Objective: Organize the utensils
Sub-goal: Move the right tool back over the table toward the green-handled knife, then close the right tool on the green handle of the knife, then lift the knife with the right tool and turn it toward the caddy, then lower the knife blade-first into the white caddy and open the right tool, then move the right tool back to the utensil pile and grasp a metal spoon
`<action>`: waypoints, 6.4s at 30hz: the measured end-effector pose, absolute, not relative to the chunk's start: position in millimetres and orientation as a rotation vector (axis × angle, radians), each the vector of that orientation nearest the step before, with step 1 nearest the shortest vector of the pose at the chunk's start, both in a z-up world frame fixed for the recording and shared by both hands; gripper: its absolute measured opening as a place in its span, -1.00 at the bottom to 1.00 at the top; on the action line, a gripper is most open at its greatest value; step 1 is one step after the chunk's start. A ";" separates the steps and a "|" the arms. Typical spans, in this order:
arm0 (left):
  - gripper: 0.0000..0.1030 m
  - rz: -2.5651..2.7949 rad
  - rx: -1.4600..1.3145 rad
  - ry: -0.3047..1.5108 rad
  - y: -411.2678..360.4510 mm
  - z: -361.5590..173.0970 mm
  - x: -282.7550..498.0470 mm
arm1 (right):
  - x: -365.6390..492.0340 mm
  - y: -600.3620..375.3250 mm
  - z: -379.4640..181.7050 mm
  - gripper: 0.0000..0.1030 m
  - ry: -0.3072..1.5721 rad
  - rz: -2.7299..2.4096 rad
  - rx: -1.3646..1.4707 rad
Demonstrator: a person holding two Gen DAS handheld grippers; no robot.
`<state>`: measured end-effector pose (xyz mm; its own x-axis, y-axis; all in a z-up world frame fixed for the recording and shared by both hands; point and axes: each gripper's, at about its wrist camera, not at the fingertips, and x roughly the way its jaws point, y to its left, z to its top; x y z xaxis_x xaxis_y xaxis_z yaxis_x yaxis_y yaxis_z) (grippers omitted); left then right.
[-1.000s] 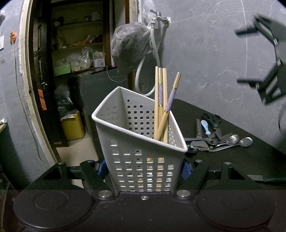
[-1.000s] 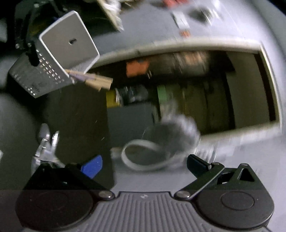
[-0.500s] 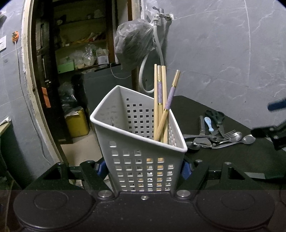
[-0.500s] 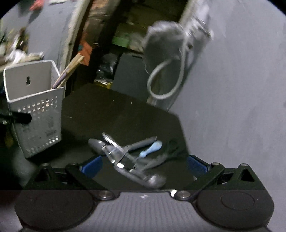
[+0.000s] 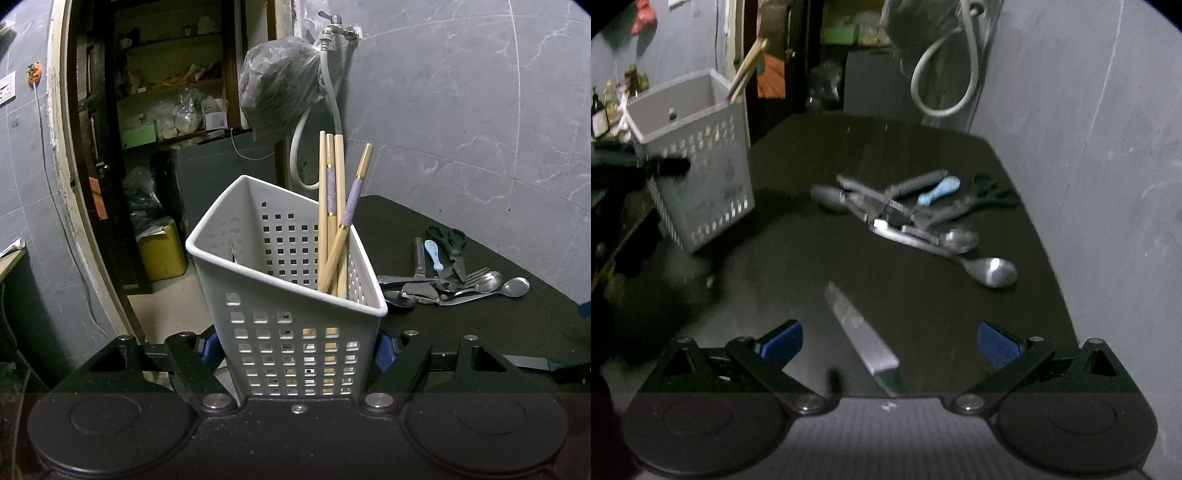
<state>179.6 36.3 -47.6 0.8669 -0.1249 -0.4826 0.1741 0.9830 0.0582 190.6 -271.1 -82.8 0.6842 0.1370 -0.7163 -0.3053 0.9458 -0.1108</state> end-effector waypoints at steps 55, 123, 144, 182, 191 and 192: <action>0.50 -0.155 0.100 0.502 34.9 -47.4 181.0 | 190.4 -359.8 -122.9 -0.59 1.081 0.415 0.700; 0.50 -0.151 0.104 0.486 38.8 -48.2 178.1 | 252.8 -287.1 5.2 -0.71 0.993 1.019 1.252; 0.50 -0.151 0.096 0.474 39.9 -51.0 176.3 | 294.8 -184.7 -34.9 -0.63 1.350 0.791 1.391; 0.49 -0.138 0.103 0.490 32.6 -51.2 177.0 | 252.4 -297.5 -36.9 1.00 0.918 0.158 0.570; 0.49 -0.117 0.115 0.513 27.5 -44.2 175.3 | 246.1 -320.3 -79.4 1.00 0.773 0.007 0.373; 0.49 -0.114 0.115 0.515 26.9 -43.9 174.8 | 246.0 -325.1 -84.0 1.00 0.760 -0.006 0.378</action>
<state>174.8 26.9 -43.9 0.8640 -0.0795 -0.4971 0.1375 0.9872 0.0811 246.0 -325.1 -84.0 0.7281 0.1298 -0.6731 0.1405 0.9328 0.3319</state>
